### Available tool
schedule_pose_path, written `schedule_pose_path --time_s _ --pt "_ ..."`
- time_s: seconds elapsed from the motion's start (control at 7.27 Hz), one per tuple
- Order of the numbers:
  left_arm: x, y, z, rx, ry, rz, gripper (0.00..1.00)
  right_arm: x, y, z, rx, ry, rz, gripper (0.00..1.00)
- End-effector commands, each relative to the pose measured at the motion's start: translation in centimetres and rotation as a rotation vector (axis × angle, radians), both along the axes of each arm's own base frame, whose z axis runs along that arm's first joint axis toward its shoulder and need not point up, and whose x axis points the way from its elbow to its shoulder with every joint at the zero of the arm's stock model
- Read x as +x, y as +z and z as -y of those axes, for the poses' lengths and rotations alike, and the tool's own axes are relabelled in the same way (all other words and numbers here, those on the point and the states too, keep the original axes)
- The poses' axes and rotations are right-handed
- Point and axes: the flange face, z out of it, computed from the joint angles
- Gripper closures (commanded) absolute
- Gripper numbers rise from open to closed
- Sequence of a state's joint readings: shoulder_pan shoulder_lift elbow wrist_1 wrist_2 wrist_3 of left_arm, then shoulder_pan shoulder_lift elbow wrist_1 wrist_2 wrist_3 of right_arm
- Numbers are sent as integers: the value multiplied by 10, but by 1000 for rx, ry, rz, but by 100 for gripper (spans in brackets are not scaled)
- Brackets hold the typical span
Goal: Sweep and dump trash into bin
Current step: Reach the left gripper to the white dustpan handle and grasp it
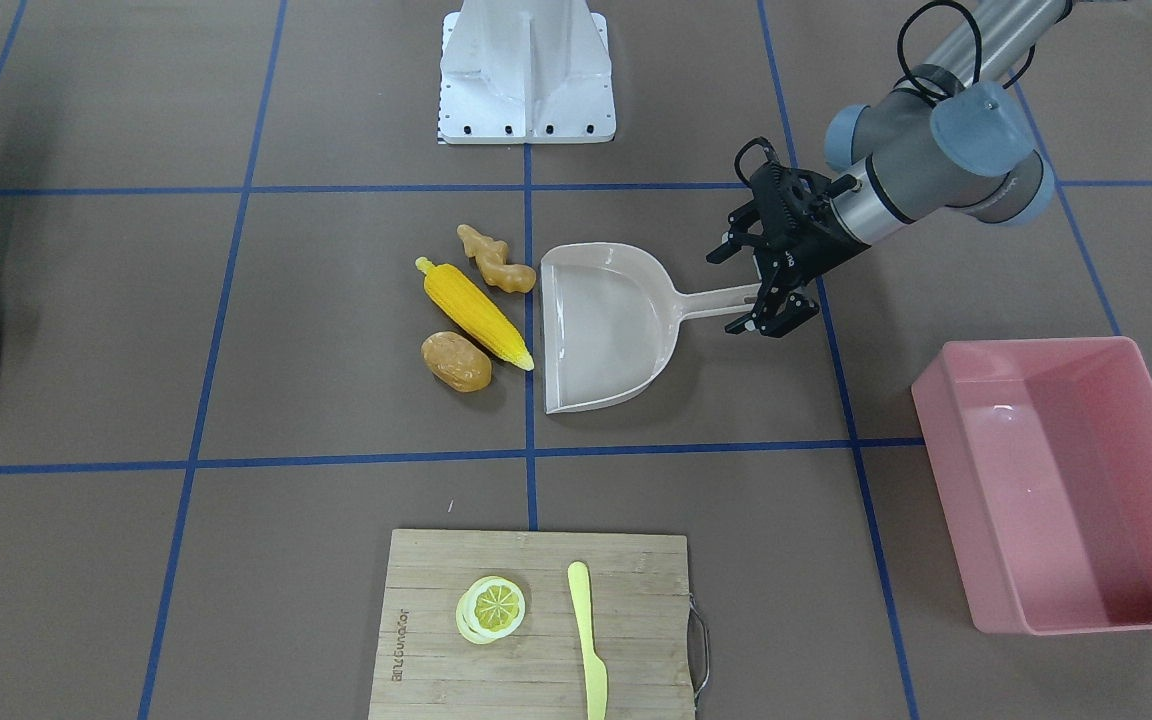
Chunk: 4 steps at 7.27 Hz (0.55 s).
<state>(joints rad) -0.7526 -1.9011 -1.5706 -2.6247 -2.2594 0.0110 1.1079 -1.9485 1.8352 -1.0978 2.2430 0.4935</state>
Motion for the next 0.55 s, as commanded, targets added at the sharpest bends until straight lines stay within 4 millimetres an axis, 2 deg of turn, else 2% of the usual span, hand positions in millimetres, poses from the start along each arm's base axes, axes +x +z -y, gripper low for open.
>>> schedule_pose_path --time_s 0.0,0.14,0.41 --pt "24 28 -17 6 1 -91 3 -12 4 -5 -2 -35 -14 2" --pt "26 31 -16 7 -9 -85 3 -13 9 -8 -11 -44 -20 5" --pt "42 33 -24 -8 2 -72 3 -15 18 -13 -24 -59 -29 11"
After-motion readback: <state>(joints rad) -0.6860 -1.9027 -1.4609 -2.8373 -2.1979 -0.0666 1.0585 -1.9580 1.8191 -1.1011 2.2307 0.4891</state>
